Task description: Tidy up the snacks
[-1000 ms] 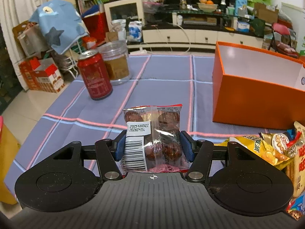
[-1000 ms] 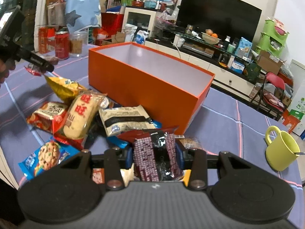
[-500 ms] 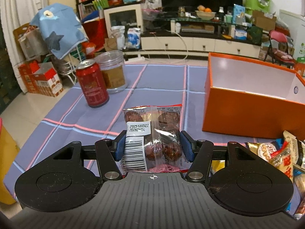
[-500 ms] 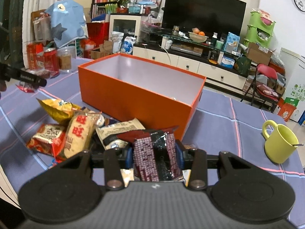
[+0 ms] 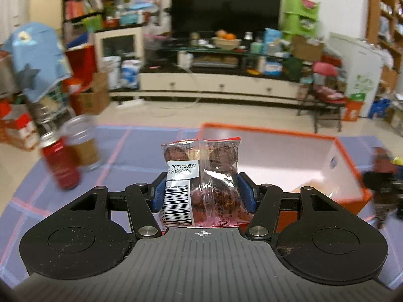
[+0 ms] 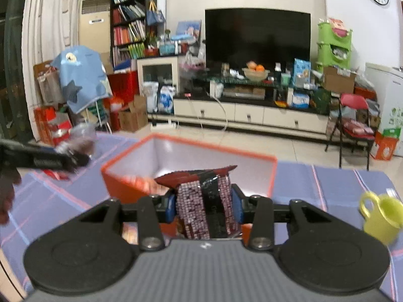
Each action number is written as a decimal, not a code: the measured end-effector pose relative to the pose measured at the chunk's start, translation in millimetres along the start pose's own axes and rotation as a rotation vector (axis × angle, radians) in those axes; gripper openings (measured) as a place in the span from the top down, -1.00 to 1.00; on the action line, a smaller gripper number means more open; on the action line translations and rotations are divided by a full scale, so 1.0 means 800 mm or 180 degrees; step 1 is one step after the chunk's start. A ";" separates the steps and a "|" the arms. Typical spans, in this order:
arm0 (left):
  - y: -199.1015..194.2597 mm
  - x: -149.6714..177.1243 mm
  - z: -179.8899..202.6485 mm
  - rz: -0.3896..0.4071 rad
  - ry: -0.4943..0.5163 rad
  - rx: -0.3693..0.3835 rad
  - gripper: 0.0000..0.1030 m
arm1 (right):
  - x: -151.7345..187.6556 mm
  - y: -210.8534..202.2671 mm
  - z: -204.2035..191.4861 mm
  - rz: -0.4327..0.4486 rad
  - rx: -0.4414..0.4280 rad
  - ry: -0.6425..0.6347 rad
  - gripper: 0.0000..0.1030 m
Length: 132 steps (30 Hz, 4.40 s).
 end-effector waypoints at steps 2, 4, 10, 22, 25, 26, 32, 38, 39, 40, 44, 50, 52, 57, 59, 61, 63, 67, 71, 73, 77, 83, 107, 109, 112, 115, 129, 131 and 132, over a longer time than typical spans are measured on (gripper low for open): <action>0.030 -0.011 0.021 -0.0063 0.0031 0.0002 0.39 | -0.014 0.030 0.003 0.0003 -0.0024 0.0085 0.18; 0.065 -0.016 0.038 -0.0162 0.0085 -0.0038 0.39 | -0.022 0.062 0.004 -0.0034 -0.0011 0.0132 0.18; 0.077 -0.010 0.038 -0.0200 0.0024 0.0036 -0.16 | -0.023 0.112 0.002 -0.0196 0.0071 0.0055 -0.22; -0.069 0.092 -0.050 -0.0128 0.0116 0.0115 -0.27 | 0.080 -0.068 -0.018 -0.0198 -0.0006 -0.0066 -0.47; -0.081 0.126 -0.060 -0.0260 0.0180 0.0255 -0.27 | 0.131 -0.101 -0.066 -0.0321 -0.0313 -0.0598 -0.79; -0.082 0.137 -0.060 -0.0318 0.0304 0.0329 -0.30 | 0.144 -0.107 -0.083 -0.0340 -0.0352 -0.0898 -0.90; -0.069 0.188 -0.053 -0.0617 0.1105 0.0699 -0.31 | 0.185 -0.096 -0.113 -0.0602 -0.0623 -0.1354 -0.57; -0.051 0.202 -0.037 -0.0627 0.1393 0.1084 -0.36 | 0.194 -0.089 -0.091 -0.0680 -0.0719 -0.1189 -0.72; -0.046 0.200 -0.030 -0.0625 0.1445 0.1188 -0.38 | 0.195 -0.090 -0.091 -0.0678 -0.0742 -0.1160 -0.72; -0.041 0.201 -0.022 -0.0630 0.1501 0.1278 -0.39 | 0.194 -0.089 -0.092 -0.0676 -0.0772 -0.1141 -0.74; -0.024 0.211 0.003 -0.0726 0.1583 0.1405 -0.48 | 0.192 -0.083 -0.098 -0.0702 -0.0823 -0.1151 -0.75; -0.020 0.232 0.005 -0.0953 0.1624 0.1260 -0.49 | 0.202 -0.073 -0.108 -0.0796 -0.0870 -0.1230 -0.70; -0.029 0.238 0.003 -0.0988 0.1646 0.1282 -0.48 | 0.203 -0.072 -0.110 -0.0806 -0.0890 -0.1224 -0.69; -0.038 0.245 0.002 -0.1029 0.1622 0.1234 -0.48 | 0.207 -0.063 -0.114 -0.0870 -0.0815 -0.1328 -0.70; -0.035 0.245 0.003 -0.1038 0.1610 0.1235 -0.47 | 0.209 -0.058 -0.113 -0.0924 -0.0829 -0.1302 -0.70; -0.027 0.246 0.003 -0.1062 0.1590 0.1191 -0.46 | 0.212 -0.055 -0.114 -0.0967 -0.0819 -0.1333 -0.65; -0.021 0.244 0.003 -0.1065 0.1526 0.1215 -0.46 | 0.211 -0.055 -0.114 -0.0965 -0.0810 -0.1334 -0.50; -0.020 0.239 0.003 -0.1042 0.1432 0.1238 -0.06 | 0.208 -0.053 -0.112 -0.1021 -0.0805 -0.1275 -0.32; -0.024 0.237 0.001 -0.1054 0.1406 0.1273 0.28 | 0.206 -0.053 -0.108 -0.1037 -0.0781 -0.1196 -0.27; -0.027 0.240 0.004 -0.1056 0.1445 0.1315 0.25 | 0.206 -0.053 -0.108 -0.1044 -0.0782 -0.1192 -0.27; -0.028 0.245 0.013 -0.1058 0.1454 0.1311 0.08 | 0.206 -0.052 -0.108 -0.1046 -0.0778 -0.1193 -0.28; -0.032 0.237 0.015 -0.1091 0.1345 0.1167 0.59 | 0.204 -0.057 -0.110 -0.1029 -0.0758 -0.1241 -0.10; -0.080 0.192 0.017 -0.0640 0.1278 0.0933 0.60 | 0.176 -0.066 -0.086 -0.0740 -0.0418 -0.1150 -0.04; -0.082 0.188 0.018 -0.0606 0.1245 0.0905 0.60 | 0.173 -0.066 -0.084 -0.0716 -0.0397 -0.1137 -0.04; -0.081 0.181 0.018 -0.0557 0.1175 0.0771 0.60 | 0.172 -0.065 -0.083 -0.0714 -0.0362 -0.1128 -0.04; -0.076 0.172 0.010 -0.0533 0.0965 0.0486 0.60 | 0.170 -0.065 -0.081 -0.0713 -0.0323 -0.1095 -0.04; -0.071 0.148 -0.028 -0.0431 0.0438 -0.0176 0.60 | 0.163 -0.061 -0.066 -0.0729 -0.0179 -0.0895 -0.04; -0.072 0.147 -0.031 -0.0416 0.0426 -0.0218 0.60 | 0.163 -0.062 -0.066 -0.0729 -0.0177 -0.0892 -0.04; -0.073 0.146 -0.032 -0.0413 0.0414 -0.0221 0.60 | 0.163 -0.062 -0.066 -0.0729 -0.0170 -0.0888 -0.04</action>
Point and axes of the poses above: each gripper's, at about its wrist camera, not at the fingertips, and y roughly the way its jaws point, z to its right, x to its underside, the point moved 8 cm from there along y, roughly the way its jaws point, and after that the axes turned 8 degrees about -y, right-handed, at the moved point
